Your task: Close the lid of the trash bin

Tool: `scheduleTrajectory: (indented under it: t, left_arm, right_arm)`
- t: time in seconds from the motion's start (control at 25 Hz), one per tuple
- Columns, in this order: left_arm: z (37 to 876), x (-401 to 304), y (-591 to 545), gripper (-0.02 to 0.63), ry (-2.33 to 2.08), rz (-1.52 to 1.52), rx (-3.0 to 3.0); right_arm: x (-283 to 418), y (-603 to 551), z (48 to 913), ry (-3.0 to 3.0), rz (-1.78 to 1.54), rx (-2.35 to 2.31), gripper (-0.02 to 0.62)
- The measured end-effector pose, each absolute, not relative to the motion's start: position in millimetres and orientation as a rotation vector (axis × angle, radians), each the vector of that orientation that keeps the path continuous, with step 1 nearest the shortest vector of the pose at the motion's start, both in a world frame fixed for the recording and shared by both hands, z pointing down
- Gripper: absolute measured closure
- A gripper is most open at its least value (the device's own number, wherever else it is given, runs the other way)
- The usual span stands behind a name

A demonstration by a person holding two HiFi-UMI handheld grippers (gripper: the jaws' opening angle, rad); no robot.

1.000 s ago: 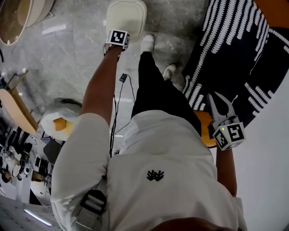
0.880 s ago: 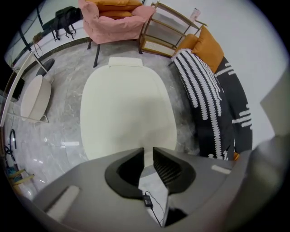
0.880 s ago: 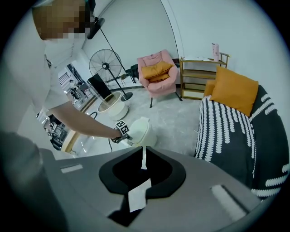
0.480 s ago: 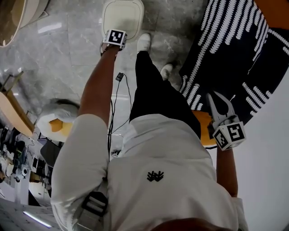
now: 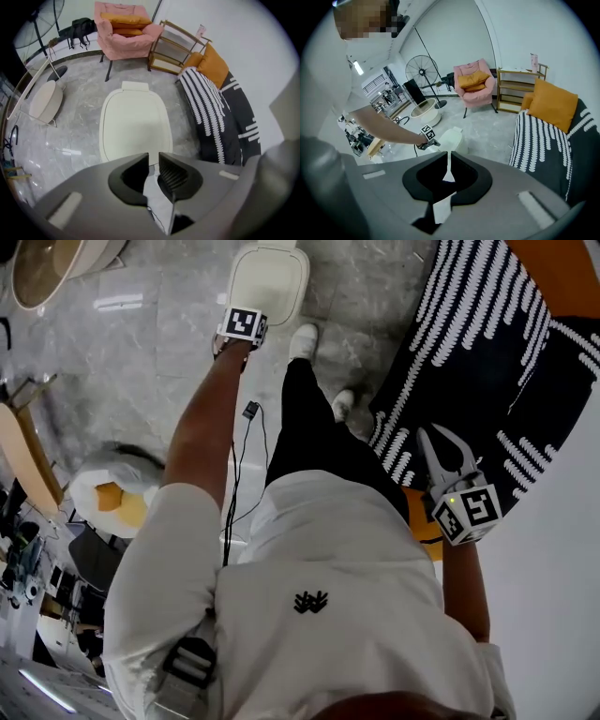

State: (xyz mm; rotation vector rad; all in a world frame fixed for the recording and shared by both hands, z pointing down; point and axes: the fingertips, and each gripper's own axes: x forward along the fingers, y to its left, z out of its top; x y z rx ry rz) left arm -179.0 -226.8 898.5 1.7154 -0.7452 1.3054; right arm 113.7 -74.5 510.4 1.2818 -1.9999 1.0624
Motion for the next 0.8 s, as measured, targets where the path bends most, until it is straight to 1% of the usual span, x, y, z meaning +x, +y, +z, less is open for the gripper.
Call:
scheduleTrajectory:
  t: [0.36,0.8]
  left_arm:
    - [799,-163,-185,0.483,-0.808,1.155,1.817]
    - [642,-119,-98,0.484,-0.849,0.862,2.092]
  right_arm:
    - [119,-37,482,-2.161,0.950,1.251,0.574]
    - [129,26,447,-2.325,0.806,1.211,0.574]
